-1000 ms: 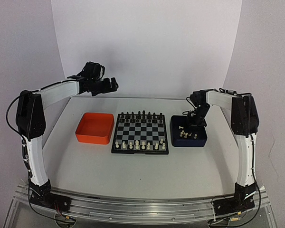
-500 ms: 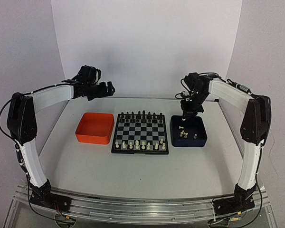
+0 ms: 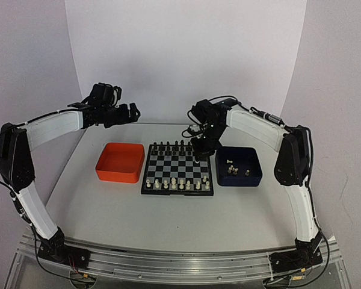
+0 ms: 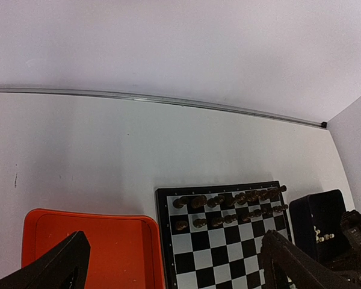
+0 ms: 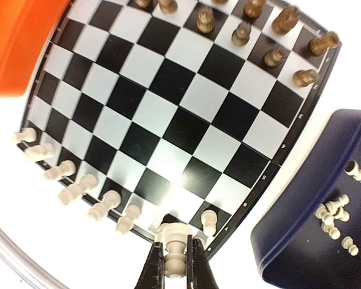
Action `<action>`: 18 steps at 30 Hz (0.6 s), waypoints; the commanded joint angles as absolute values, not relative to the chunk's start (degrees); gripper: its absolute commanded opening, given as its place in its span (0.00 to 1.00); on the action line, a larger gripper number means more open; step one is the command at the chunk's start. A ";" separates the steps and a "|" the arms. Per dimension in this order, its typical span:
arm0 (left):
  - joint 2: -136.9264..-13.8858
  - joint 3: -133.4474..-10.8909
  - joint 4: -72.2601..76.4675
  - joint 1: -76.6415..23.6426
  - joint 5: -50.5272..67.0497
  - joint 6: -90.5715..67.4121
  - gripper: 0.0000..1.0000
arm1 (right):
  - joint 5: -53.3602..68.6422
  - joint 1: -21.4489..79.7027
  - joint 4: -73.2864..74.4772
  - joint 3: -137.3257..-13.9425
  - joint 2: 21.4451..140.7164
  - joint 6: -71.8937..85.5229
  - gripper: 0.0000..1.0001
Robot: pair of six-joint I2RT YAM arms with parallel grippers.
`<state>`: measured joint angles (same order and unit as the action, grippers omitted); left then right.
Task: Set up the chess pieces on the board
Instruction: Place the chess piece on the chessboard.
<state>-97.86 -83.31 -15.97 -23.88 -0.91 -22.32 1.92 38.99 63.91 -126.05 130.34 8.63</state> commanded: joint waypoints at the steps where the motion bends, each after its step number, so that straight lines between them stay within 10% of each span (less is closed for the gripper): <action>1: -94.71 -82.61 -14.67 -23.55 -2.34 -21.03 1.00 | 1.57 39.84 69.24 -129.37 133.63 7.35 0.00; 18: -94.25 -81.25 -14.99 -23.56 -2.09 -20.58 1.00 | 3.61 40.91 70.58 -131.00 139.61 8.28 0.00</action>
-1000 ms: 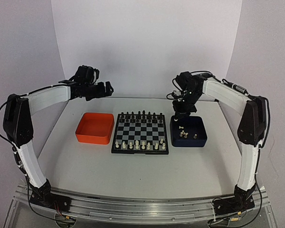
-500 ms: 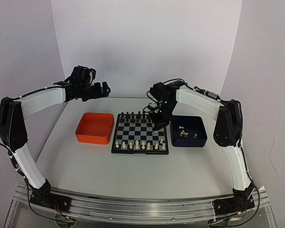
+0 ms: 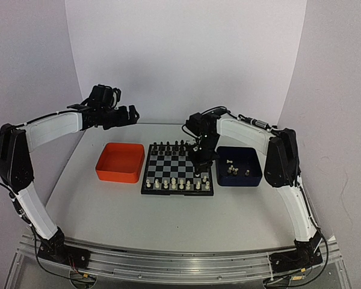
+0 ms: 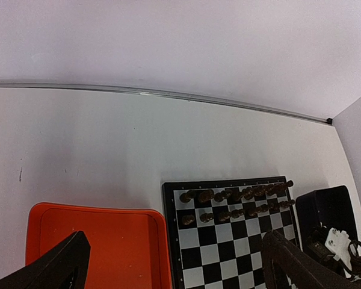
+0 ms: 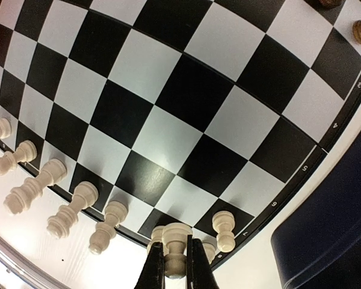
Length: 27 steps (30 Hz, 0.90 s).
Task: Set up the chess pieces on the board
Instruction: Place the chess piece on the chessboard.
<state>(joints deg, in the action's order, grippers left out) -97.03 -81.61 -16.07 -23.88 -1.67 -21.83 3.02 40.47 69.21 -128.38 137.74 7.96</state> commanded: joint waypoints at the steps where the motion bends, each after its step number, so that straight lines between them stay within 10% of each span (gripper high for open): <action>1: -94.22 -81.22 -14.96 -23.56 -2.03 -20.56 1.00 | 3.44 40.91 70.59 -131.02 139.85 8.36 0.00; 27: -94.03 -80.94 -15.07 -23.56 -2.19 -19.26 1.00 | 3.07 41.04 70.60 -130.69 142.35 10.33 0.08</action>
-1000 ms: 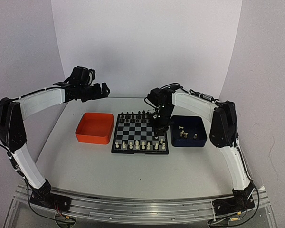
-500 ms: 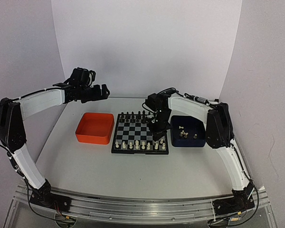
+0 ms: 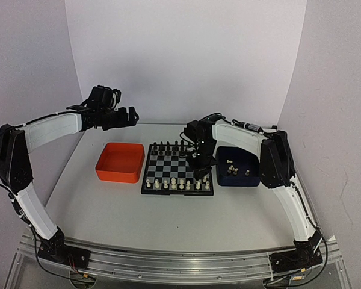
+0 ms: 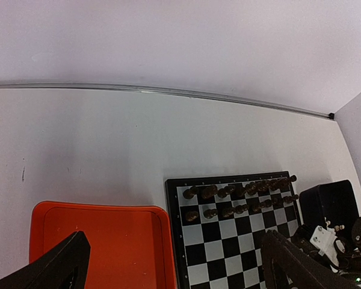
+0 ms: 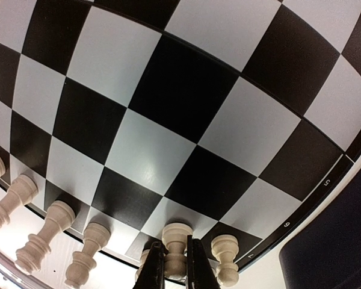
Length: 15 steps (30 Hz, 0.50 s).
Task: Set up the chess pieces on the board
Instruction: Place the chess piece on the chessboard.
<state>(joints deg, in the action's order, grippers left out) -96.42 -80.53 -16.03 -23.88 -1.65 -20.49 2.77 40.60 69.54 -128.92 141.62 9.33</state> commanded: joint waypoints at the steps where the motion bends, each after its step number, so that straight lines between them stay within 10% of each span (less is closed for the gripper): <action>1: -93.99 -80.89 -15.04 -23.59 -2.12 -19.32 1.00 | 2.76 41.01 70.58 -130.60 142.17 10.36 0.09; 15: -93.96 -80.43 -14.55 -23.56 -2.06 -18.90 1.00 | 2.81 40.97 70.41 -132.17 140.11 9.84 0.23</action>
<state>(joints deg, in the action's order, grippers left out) -96.40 -80.32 -16.01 -23.88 -1.68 -19.63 2.19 40.60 69.57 -129.06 141.62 9.90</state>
